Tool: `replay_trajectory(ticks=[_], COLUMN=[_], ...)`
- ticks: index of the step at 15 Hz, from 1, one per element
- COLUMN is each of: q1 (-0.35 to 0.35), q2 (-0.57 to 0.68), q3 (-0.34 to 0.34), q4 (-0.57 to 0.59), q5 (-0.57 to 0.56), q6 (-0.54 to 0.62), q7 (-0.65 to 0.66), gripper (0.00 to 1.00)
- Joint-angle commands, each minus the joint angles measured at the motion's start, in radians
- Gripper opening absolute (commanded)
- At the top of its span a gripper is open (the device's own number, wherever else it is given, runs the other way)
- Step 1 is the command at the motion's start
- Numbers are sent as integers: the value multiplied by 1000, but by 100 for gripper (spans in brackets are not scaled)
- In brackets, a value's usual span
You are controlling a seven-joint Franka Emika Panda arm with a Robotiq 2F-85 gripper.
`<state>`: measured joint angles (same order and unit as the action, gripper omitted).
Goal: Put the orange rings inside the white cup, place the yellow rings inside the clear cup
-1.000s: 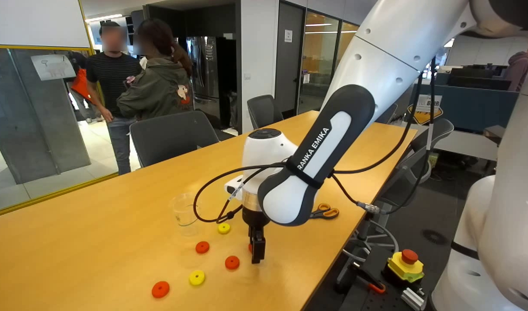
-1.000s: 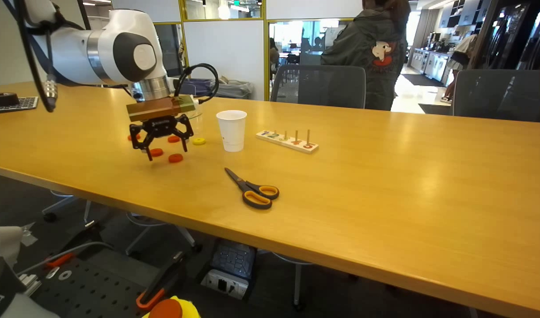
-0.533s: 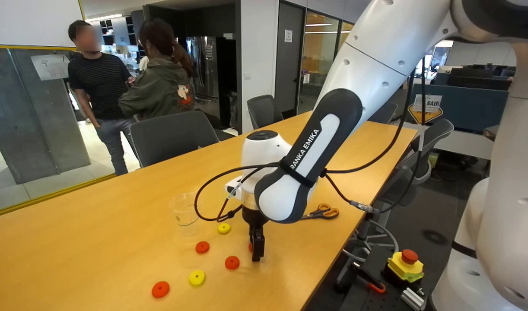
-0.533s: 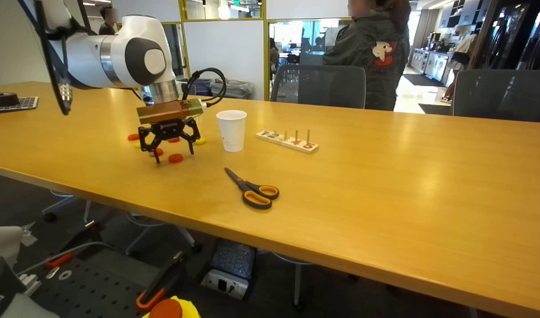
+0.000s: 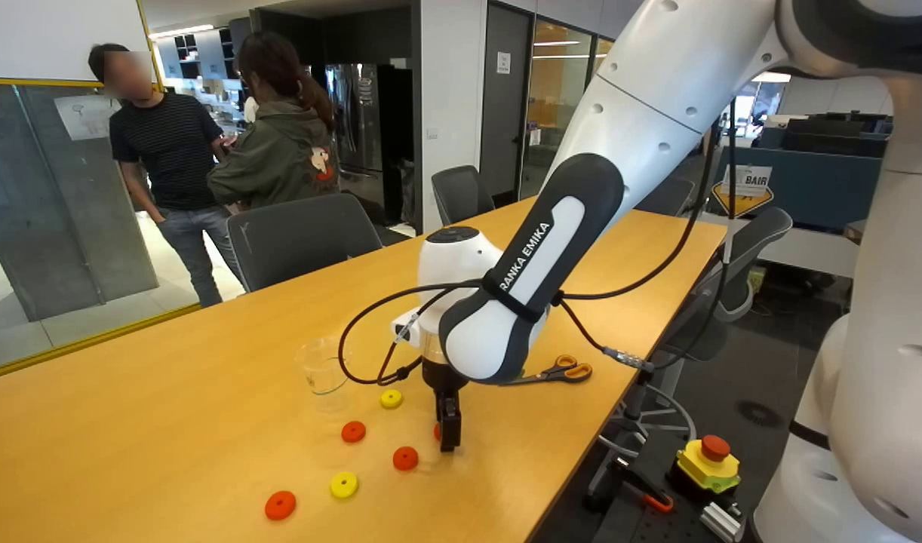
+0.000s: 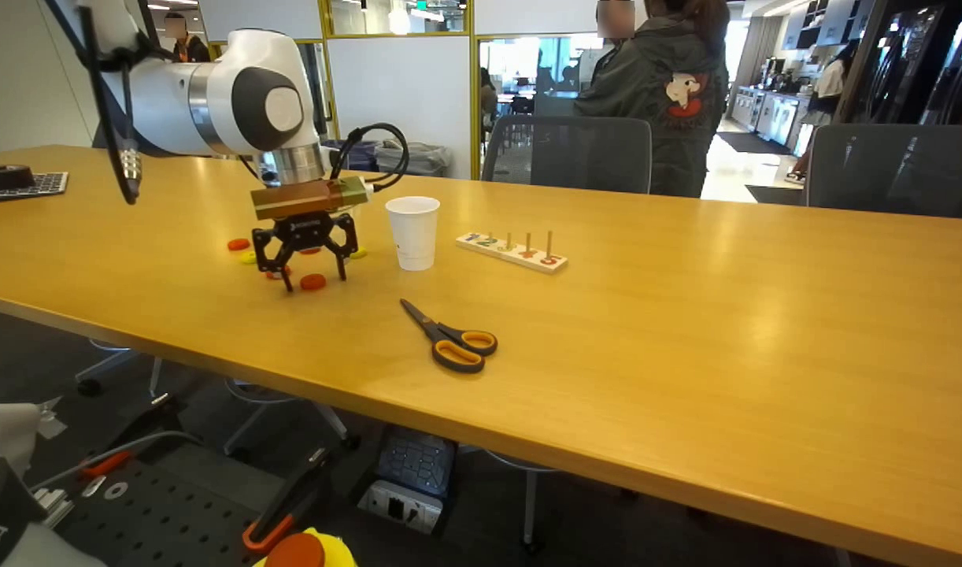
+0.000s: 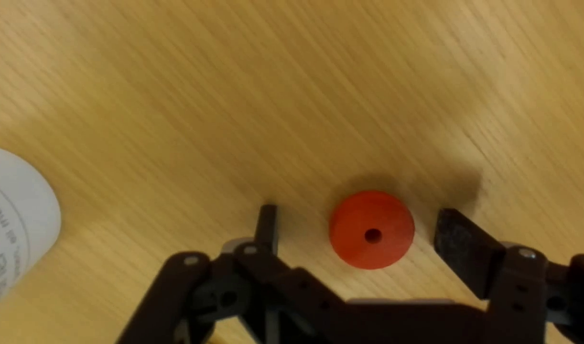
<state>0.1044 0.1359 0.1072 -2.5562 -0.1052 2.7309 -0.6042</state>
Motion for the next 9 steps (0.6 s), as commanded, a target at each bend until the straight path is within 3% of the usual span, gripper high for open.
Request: replay_trajectory(ticks=[1, 5, 9], q1=[-25, -24, -42], q2=[-4, -21, -67], q3=[25, 21, 10], q4=[29, 42, 34], q5=[19, 32, 54], q6=[-57, -124, -195], q7=[-26, -21, -37], gripper=[52, 21, 21])
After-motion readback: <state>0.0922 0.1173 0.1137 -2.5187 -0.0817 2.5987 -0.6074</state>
